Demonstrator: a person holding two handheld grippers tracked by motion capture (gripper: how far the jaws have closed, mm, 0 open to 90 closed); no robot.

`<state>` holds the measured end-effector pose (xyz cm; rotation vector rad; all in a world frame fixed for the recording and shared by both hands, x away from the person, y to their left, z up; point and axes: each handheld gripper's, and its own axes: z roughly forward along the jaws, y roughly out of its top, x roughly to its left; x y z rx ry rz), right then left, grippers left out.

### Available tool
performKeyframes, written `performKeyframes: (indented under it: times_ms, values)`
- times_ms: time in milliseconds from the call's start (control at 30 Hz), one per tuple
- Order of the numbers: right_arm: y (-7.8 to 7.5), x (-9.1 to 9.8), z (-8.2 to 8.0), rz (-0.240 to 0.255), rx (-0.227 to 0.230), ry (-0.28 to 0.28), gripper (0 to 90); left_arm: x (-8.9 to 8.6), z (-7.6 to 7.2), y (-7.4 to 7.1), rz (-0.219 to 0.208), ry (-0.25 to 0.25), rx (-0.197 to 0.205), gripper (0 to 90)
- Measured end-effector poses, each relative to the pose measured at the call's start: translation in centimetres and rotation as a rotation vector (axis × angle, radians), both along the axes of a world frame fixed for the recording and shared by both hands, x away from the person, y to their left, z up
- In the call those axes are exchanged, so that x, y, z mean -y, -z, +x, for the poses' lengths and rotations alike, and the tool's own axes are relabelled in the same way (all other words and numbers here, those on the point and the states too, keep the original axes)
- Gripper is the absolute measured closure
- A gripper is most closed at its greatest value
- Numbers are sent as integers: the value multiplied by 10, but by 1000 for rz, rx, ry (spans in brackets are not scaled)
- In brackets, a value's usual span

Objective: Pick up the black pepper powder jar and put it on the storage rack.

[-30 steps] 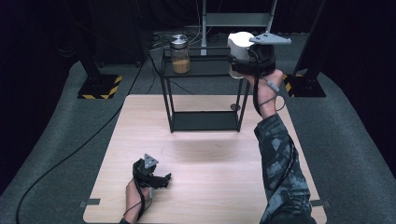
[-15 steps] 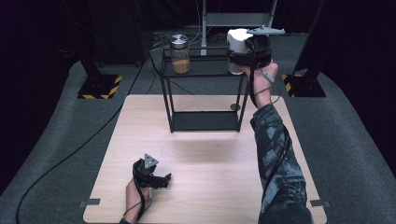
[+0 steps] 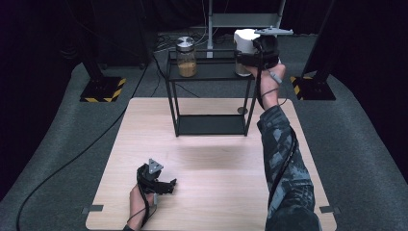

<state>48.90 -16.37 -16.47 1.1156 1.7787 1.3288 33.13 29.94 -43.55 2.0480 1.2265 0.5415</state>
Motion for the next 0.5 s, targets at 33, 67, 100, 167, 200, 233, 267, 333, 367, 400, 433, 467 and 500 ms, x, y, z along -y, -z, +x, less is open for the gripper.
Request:
performKeyframes:
  times_ms: [33, 67, 100, 167, 200, 233, 267, 333, 367, 400, 433, 467, 500]
  values:
    - [0, 0, 0, -2, 0, 0, 291, 0, 0, 0, 0, 0, 0, 4]
    - [-1, 2, 0, -5, -3, -8, 279, 0, 0, 0, 0, 0, 0, 4]
    - [-2, 3, 0, 0, -7, -17, 204, 0, 0, 0, 0, 0, 0, 4]
    - [-3, 4, 0, -2, -10, -21, 146, 0, 0, 0, 0, 0, 0, 4]
    - [-4, 4, -5, -21, 0, -23, 79, 0, 0, 0, 0, 0, 0, 4]
    - [-4, 4, -9, -26, 8, -20, 40, 0, 0, 0, 0, 0, 0, 4]
    - [-4, 4, -14, -31, 17, -17, 23, 0, 0, 0, 0, 0, 0, 4]
    - [-4, 7, -25, -46, 30, -22, 0, 0, 0, 0, 0, 0, -1, 4]
    - [-4, 8, -31, -57, 32, -23, 0, 0, 0, 0, 0, -1, 0, 4]
    - [-3, 10, -38, -68, 34, -27, 0, 1, 0, 0, 1, -2, 0, 4]
    - [-3, 10, -38, -68, 34, -27, 0, 1, 0, 0, 1, -2, 0, 4]
    - [-1, 13, -45, -75, 41, -25, 0, 1, 0, 0, 0, -2, -1, 4]
    - [0, 16, -53, -82, 41, -23, 0, 1, 0, 0, 0, -2, 0, 4]
